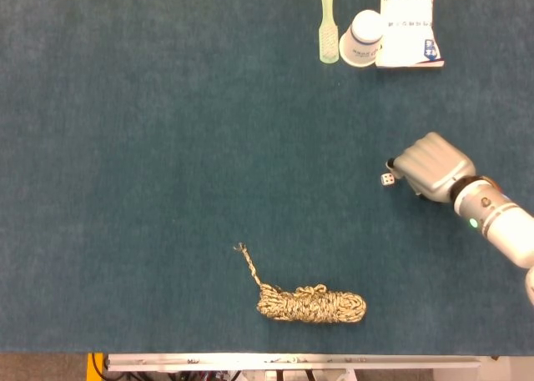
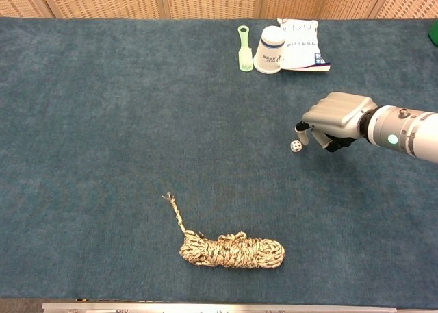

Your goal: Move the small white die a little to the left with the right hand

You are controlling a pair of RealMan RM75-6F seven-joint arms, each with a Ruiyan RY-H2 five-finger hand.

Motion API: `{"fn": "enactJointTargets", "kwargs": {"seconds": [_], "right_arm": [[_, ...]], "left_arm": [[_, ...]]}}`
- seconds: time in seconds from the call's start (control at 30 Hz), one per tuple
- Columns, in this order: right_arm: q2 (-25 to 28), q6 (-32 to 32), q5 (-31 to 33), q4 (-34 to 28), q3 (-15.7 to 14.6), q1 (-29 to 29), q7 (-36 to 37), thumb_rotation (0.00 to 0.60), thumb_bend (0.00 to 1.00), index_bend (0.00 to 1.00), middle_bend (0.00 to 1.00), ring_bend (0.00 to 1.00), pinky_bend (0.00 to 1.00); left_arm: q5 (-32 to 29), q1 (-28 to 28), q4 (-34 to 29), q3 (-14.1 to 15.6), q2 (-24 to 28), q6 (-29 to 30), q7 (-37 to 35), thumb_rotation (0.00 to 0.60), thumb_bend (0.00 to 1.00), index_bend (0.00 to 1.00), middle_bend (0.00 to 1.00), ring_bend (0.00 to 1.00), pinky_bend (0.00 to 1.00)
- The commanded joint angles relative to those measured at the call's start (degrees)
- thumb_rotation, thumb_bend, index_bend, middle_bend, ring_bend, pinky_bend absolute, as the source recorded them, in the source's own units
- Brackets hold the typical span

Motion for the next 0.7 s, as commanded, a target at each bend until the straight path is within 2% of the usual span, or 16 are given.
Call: {"fn": "enactJointTargets", "kwargs": {"seconds": [0.03,0.7], "right_arm": [[-0.3,-0.2,-0.1,0.3,0.0,0.1,0.2,0.600,1.00,0.39,0.95,0.95,1.00],[-0.5,-1.1,-3.5,0.2,0.6,0.0,3.2,0.600,1.00,0.39,0.95,0.95,1.00]], "left_arm": [[-0.2,0.1,0.1,-0.1,0.1,-0.1,-0.2,0.600,0.27,0.38,0.33,0.27,0.41],[-0.7,0.5,-0.2,-0.6,0.4,0.1,-0.5,0.600,0.27,0.38,0.33,0.27,0.41]]}}
